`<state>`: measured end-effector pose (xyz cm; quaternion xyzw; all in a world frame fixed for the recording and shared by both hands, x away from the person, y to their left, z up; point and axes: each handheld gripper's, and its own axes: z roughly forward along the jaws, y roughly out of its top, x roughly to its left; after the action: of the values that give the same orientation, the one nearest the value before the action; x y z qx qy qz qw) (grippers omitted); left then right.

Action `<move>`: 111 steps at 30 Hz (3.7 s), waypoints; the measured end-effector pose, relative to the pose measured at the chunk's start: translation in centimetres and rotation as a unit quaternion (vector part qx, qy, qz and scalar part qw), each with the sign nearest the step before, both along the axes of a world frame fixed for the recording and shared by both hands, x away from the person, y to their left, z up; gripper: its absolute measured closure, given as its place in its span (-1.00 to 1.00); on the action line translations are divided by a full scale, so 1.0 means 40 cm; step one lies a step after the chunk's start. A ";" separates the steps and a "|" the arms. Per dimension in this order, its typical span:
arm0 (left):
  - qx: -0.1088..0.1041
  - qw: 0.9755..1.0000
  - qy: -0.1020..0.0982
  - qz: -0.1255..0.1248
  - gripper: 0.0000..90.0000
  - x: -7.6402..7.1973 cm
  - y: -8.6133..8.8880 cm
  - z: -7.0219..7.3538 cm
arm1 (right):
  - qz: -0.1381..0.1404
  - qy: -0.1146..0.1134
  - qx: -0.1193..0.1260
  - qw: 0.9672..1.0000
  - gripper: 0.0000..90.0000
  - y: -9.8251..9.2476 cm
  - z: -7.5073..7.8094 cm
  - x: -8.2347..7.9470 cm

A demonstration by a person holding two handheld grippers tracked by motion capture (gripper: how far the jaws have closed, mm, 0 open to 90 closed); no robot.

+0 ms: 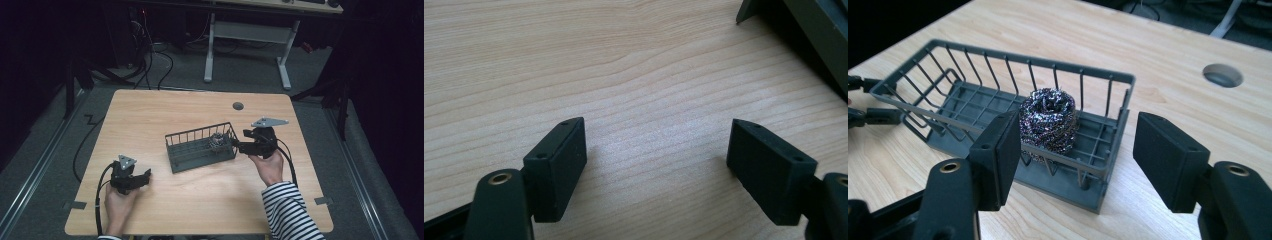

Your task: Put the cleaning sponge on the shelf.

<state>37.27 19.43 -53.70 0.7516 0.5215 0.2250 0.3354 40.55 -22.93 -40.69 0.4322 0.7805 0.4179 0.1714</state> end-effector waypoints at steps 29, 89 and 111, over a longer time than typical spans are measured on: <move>0.000 1.000 0.000 0.000 -0.45 0.000 0.000 0.000 | -0.079 -0.014 0.056 0.995 -0.16 -0.222 -0.055 -0.120; 0.000 1.000 0.000 -0.002 -0.46 0.000 -0.001 0.000 | -0.107 0.023 -0.036 0.993 -0.23 -0.195 -0.305 -0.182; 0.001 1.000 0.000 -0.004 -0.46 -0.001 -0.001 0.000 | -0.103 0.029 -0.079 0.991 -0.31 -0.178 -0.310 -0.181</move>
<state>37.23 19.39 -53.70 0.7539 0.5182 0.2241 0.3359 33.31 -30.05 -53.09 0.5068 0.7672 0.3227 0.2244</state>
